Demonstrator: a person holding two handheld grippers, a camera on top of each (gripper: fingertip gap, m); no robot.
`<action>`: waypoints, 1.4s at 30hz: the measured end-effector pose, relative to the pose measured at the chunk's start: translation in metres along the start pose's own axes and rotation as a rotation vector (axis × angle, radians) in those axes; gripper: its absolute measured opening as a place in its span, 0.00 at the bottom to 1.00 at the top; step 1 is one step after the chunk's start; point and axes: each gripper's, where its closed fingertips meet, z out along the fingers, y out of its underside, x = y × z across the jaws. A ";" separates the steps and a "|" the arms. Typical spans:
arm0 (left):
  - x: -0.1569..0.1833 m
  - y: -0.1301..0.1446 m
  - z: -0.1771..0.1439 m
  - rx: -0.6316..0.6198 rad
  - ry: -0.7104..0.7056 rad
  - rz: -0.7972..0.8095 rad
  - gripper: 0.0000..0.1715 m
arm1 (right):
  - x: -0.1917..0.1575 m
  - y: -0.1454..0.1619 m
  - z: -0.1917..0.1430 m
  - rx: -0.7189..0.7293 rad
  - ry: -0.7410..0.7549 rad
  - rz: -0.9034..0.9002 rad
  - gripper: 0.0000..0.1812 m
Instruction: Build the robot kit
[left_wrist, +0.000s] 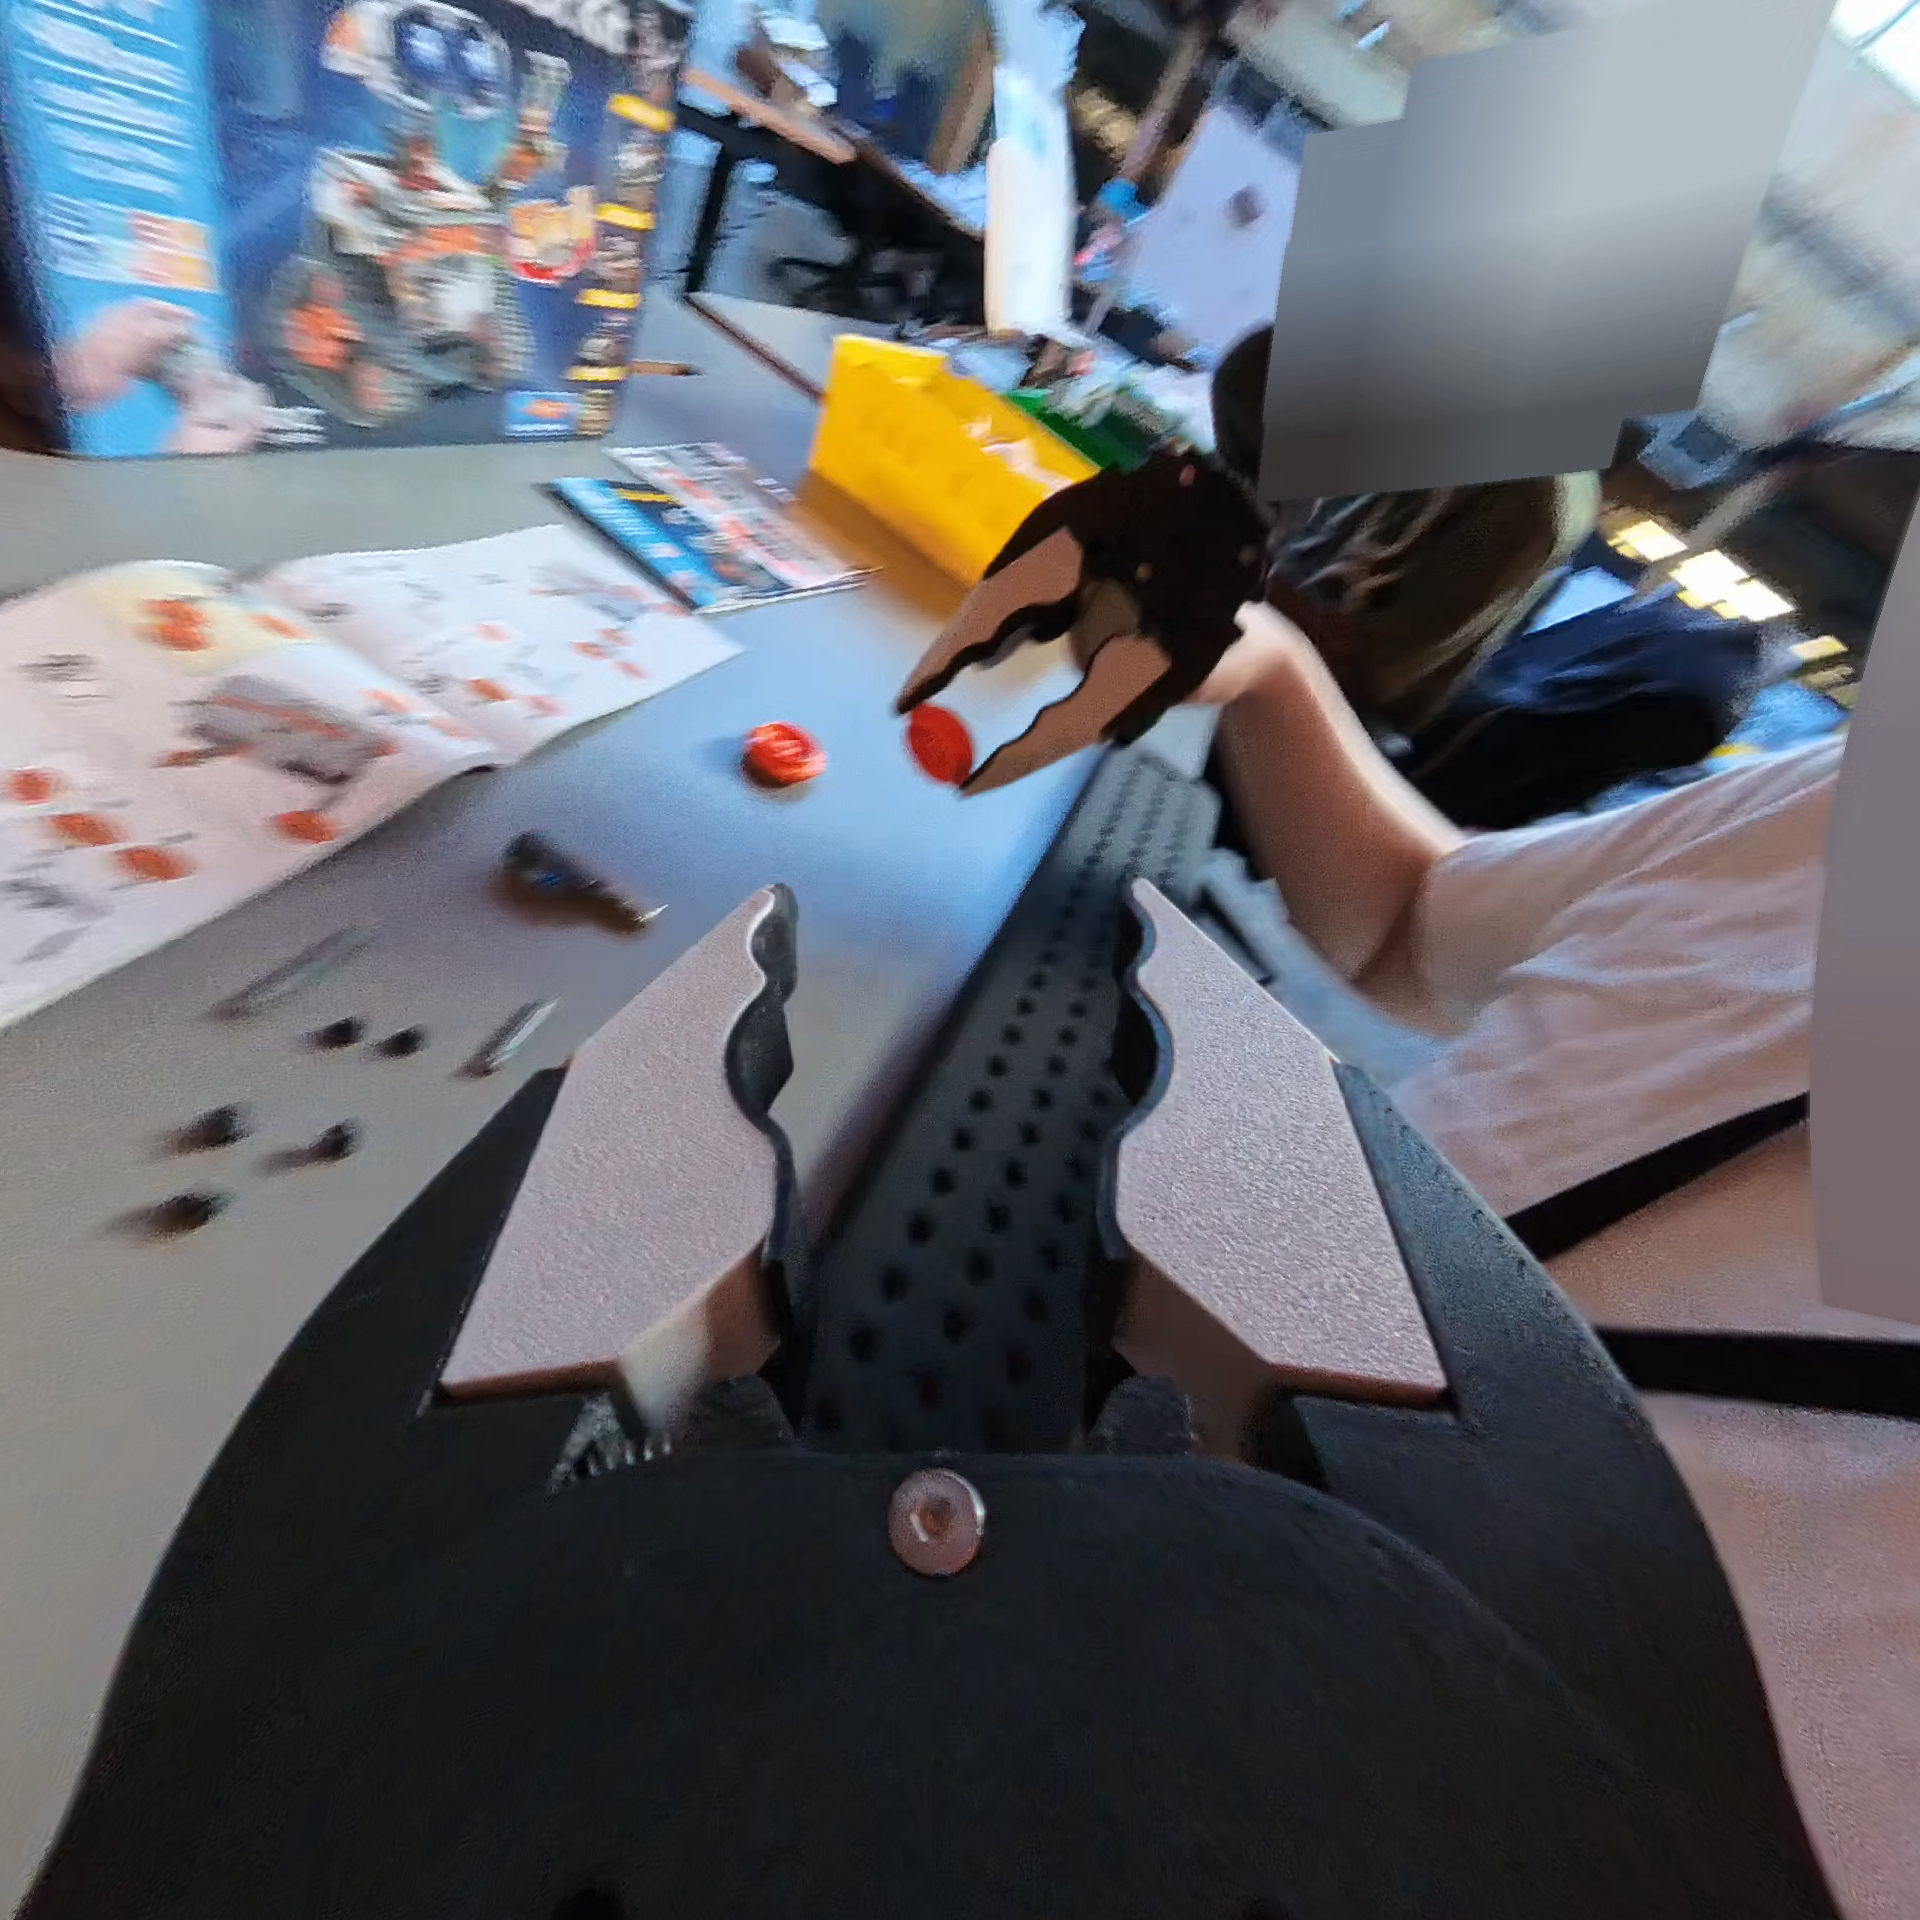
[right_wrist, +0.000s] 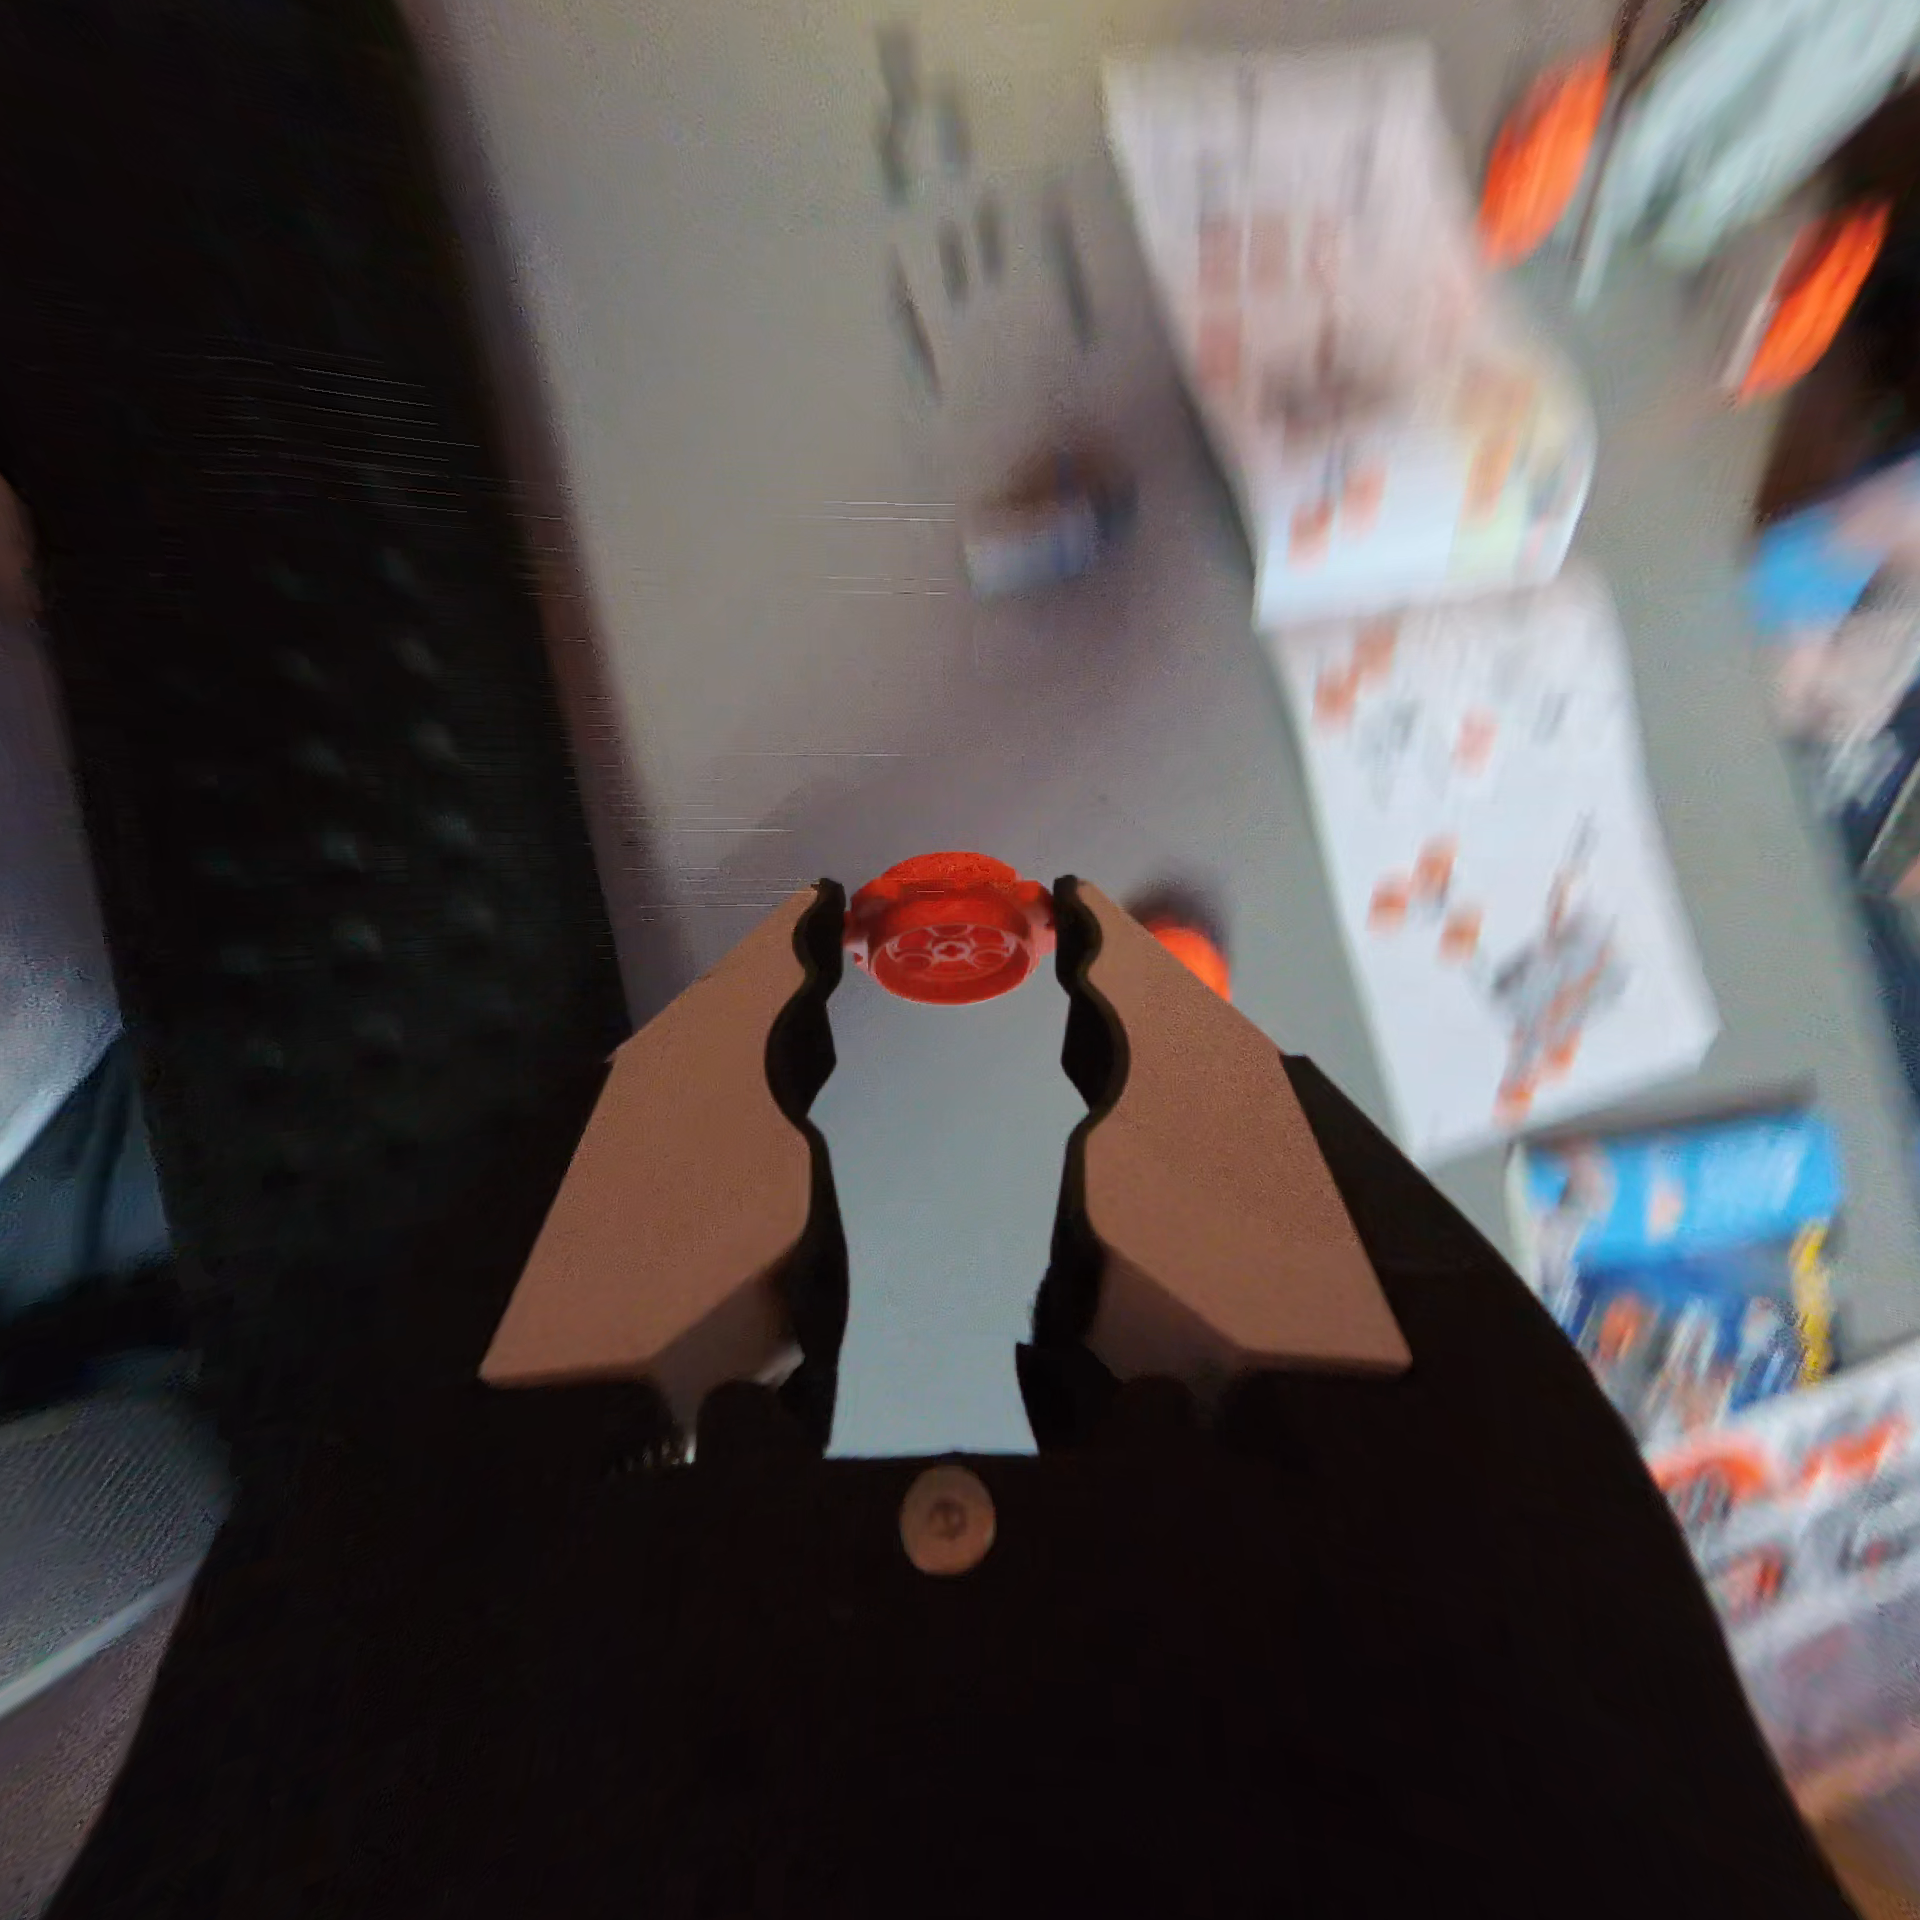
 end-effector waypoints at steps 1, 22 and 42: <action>-0.004 0.003 -0.009 -0.017 -0.057 0.035 0.34 | 0.005 0.028 0.001 -0.118 -0.035 0.050 0.22; -0.022 -0.040 -0.146 0.123 -0.503 0.247 0.34 | 0.062 0.051 -0.030 -0.078 0.196 0.075 0.32; -0.076 -0.098 -0.230 0.403 -0.815 0.280 0.41 | 0.157 0.090 -0.122 0.623 0.903 0.350 0.17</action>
